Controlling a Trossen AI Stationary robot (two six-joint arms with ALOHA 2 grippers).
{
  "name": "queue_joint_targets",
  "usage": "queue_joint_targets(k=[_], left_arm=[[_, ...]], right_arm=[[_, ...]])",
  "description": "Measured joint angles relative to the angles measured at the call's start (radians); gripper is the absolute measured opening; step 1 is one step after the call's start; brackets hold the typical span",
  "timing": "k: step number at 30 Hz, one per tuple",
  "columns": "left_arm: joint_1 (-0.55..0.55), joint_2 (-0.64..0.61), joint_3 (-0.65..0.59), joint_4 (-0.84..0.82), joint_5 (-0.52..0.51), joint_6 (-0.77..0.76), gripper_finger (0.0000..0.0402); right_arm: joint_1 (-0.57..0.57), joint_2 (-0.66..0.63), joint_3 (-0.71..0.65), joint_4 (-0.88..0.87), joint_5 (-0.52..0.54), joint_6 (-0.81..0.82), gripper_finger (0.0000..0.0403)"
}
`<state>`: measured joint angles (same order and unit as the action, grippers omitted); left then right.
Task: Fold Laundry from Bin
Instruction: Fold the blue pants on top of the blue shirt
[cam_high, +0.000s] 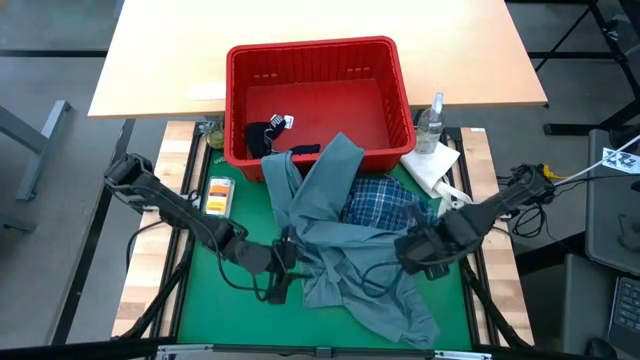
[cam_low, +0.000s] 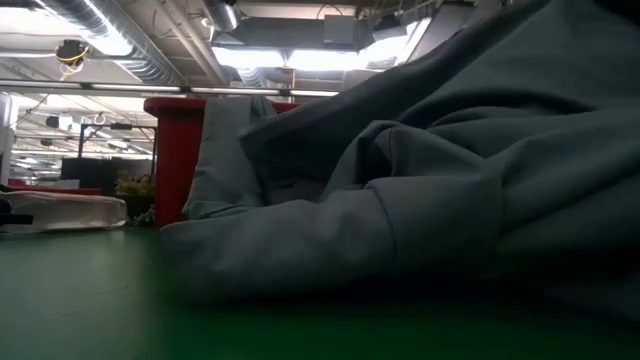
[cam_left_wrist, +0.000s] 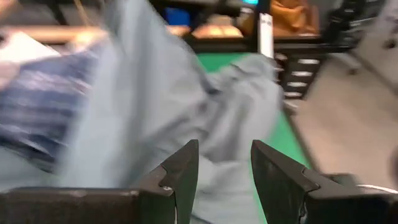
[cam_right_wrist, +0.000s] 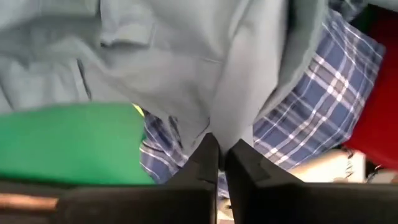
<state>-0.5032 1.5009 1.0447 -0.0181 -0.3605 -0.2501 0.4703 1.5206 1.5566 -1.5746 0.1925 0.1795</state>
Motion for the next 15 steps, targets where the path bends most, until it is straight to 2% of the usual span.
queue_joint_targets(k=[4, 8, 15], left_arm=[[0.047, -0.032, 0.0, -0.001, -0.032, 0.144, 0.0141], [0.087, -0.032, 0.0, -0.018, -0.032, 0.208, 0.0141], [0.147, -0.03, 0.0, -0.19, -0.033, 0.272, 0.0141]], right_arm=[[0.075, -0.039, 0.0, 0.002, 0.027, 0.161, 0.0021], [0.136, -0.062, 0.0, 0.002, 0.041, 0.297, 0.0012], [0.222, -0.066, 0.0, 0.002, 0.043, 0.484, 0.0009]])
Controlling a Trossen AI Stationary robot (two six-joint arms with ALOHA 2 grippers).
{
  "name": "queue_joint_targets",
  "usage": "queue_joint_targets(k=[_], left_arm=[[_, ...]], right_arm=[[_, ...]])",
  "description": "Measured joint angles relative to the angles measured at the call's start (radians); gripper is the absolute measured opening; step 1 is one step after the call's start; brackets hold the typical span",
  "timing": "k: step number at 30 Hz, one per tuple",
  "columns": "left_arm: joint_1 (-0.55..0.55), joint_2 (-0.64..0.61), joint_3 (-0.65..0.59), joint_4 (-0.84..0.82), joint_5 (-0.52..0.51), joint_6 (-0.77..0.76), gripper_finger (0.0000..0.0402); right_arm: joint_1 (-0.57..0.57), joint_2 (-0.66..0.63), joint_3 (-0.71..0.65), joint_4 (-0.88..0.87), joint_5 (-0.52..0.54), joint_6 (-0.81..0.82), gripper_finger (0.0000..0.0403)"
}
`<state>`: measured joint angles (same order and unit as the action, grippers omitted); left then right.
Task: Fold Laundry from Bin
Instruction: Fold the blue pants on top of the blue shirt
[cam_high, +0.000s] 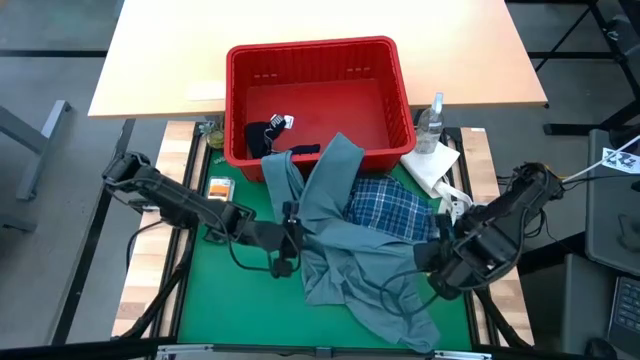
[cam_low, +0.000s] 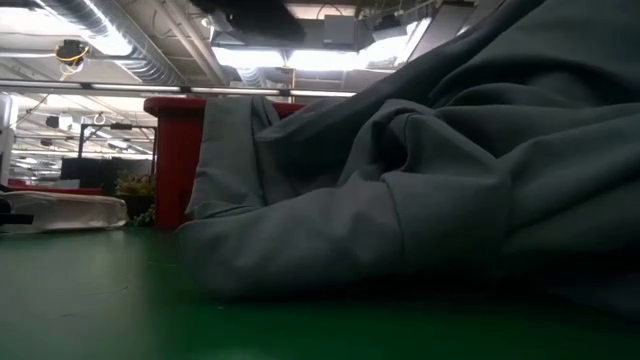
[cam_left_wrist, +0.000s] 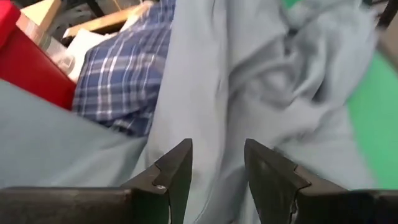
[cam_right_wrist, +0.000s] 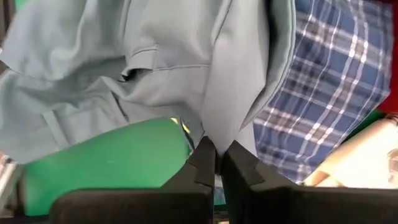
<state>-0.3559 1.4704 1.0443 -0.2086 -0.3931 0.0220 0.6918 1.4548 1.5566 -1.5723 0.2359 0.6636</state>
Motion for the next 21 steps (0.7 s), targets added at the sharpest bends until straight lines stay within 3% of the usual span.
queue_joint_targets(k=[10, 21], left_arm=[[0.058, 0.0, 0.0, -0.155, -0.015, 0.246, 0.0141], [0.164, 0.0, 0.0, -0.175, -0.044, 0.67, 0.0141]], right_arm=[[0.143, 0.003, 0.0, 0.001, 0.018, 0.275, 0.0015], [0.185, 0.003, 0.0, 0.001, 0.019, 0.31, 0.0016]])
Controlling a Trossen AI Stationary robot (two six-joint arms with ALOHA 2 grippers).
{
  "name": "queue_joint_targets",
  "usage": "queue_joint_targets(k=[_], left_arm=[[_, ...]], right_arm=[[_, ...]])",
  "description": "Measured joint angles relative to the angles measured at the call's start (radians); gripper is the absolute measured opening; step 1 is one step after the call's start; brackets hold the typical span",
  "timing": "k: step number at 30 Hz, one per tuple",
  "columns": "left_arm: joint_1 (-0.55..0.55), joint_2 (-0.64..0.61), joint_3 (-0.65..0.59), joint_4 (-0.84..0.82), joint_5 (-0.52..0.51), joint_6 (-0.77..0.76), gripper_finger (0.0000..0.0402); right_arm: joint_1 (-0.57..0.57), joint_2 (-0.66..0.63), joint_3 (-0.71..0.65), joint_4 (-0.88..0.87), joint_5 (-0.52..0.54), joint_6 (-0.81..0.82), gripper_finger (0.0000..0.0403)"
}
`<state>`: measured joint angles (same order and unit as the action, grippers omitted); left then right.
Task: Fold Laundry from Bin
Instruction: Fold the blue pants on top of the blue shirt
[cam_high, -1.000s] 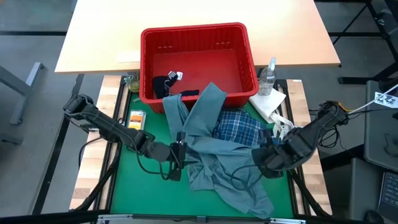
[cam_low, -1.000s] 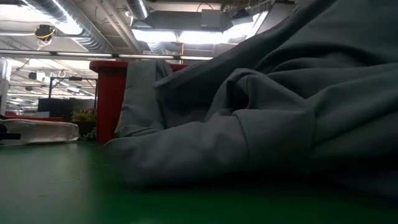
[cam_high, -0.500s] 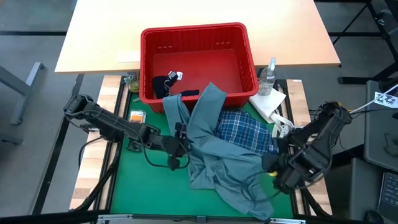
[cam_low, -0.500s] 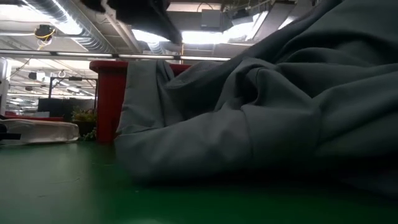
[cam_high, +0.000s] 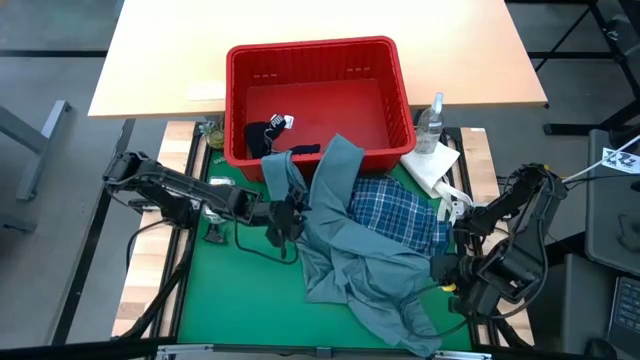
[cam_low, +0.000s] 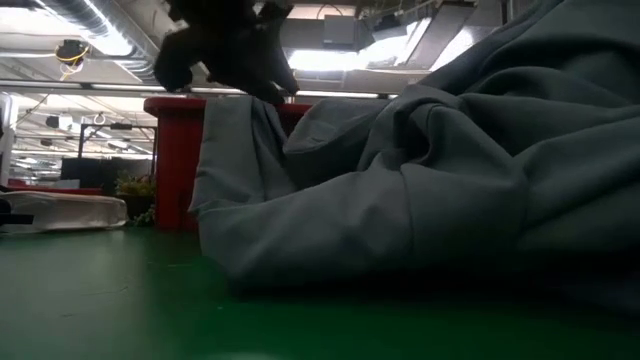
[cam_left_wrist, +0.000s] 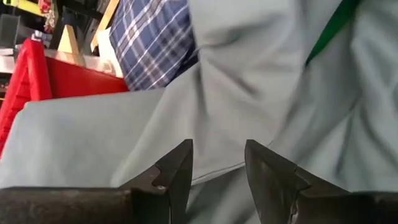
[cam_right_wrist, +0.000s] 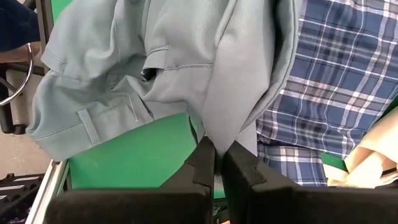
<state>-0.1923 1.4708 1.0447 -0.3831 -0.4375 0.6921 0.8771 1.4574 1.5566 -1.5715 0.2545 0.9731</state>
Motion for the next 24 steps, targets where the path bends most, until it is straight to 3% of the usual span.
queue_joint_targets(k=[12, 24], left_arm=[[0.135, 0.0, 0.0, 0.0, 0.015, 0.164, 0.0141], [0.199, 0.009, 0.0, 0.006, 0.052, 0.262, 0.0141]], right_arm=[[0.0, 0.0, 0.0, 0.0, 0.001, -0.013, 0.0016], [0.0, 0.0, 0.0, 0.0, 0.017, -0.02, 0.0016]])
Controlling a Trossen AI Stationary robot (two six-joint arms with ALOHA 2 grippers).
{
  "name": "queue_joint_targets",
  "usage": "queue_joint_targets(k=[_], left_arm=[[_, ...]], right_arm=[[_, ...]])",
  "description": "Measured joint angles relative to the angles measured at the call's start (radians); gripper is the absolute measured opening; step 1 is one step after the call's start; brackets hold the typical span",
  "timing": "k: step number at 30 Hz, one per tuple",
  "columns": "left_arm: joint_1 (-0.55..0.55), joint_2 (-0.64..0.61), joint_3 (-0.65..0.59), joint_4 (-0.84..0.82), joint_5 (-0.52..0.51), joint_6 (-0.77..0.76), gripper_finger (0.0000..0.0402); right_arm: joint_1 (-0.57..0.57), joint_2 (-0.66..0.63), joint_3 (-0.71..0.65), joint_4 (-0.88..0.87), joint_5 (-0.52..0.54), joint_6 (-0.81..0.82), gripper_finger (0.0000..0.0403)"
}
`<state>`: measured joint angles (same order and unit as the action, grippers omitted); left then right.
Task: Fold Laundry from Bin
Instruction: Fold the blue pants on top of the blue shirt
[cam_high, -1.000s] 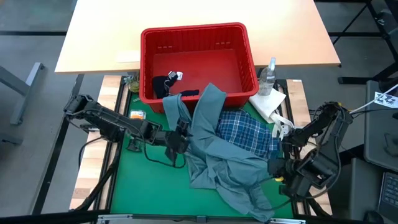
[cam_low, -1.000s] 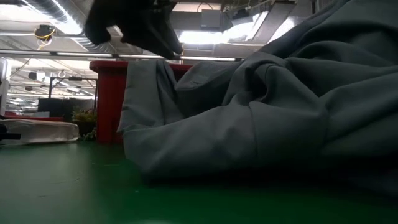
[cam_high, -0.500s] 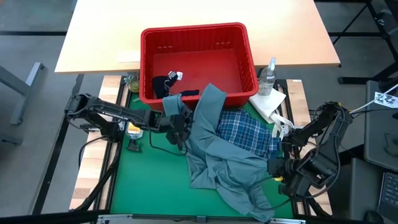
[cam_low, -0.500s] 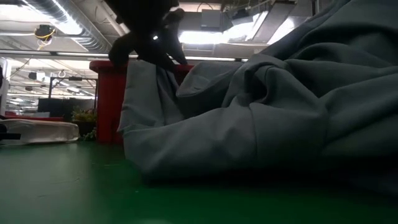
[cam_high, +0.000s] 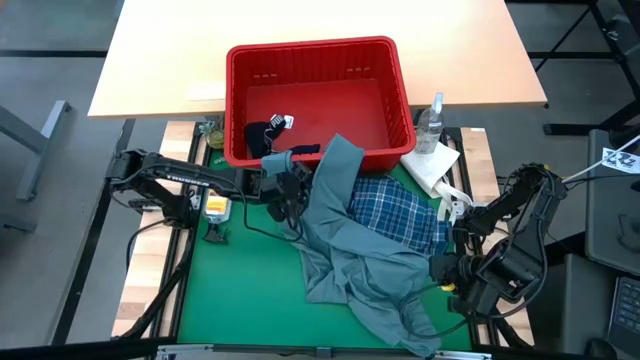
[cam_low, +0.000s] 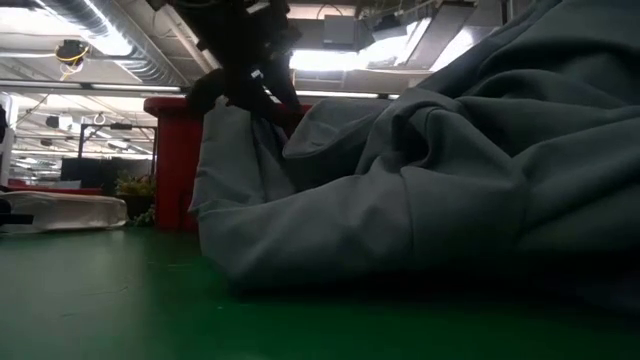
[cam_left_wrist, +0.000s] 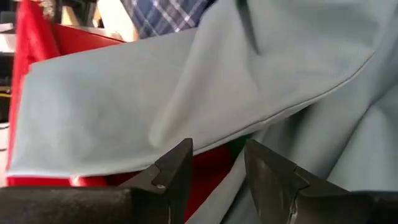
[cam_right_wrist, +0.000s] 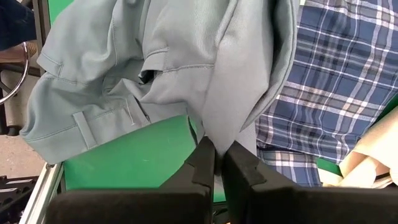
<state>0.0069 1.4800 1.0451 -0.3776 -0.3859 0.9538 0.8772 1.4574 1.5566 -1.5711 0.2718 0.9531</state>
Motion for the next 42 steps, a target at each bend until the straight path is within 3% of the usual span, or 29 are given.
queue_joint_targets(k=[19, 33, 42], left_arm=[[-0.006, 0.087, 0.0, 0.165, 0.015, 0.084, 0.0141], [0.022, 0.087, 0.0, 0.11, 0.056, 0.157, 0.0141], [-0.003, 0.087, 0.0, 0.088, -0.094, 0.157, 0.0141]], right_arm=[[0.0, 0.0, 0.0, 0.0, 0.002, -0.009, 0.0016], [0.0, 0.0, 0.0, 0.0, 0.002, -0.016, 0.0016], [0.0, 0.0, 0.0, 0.0, 0.002, -0.016, 0.0016]])
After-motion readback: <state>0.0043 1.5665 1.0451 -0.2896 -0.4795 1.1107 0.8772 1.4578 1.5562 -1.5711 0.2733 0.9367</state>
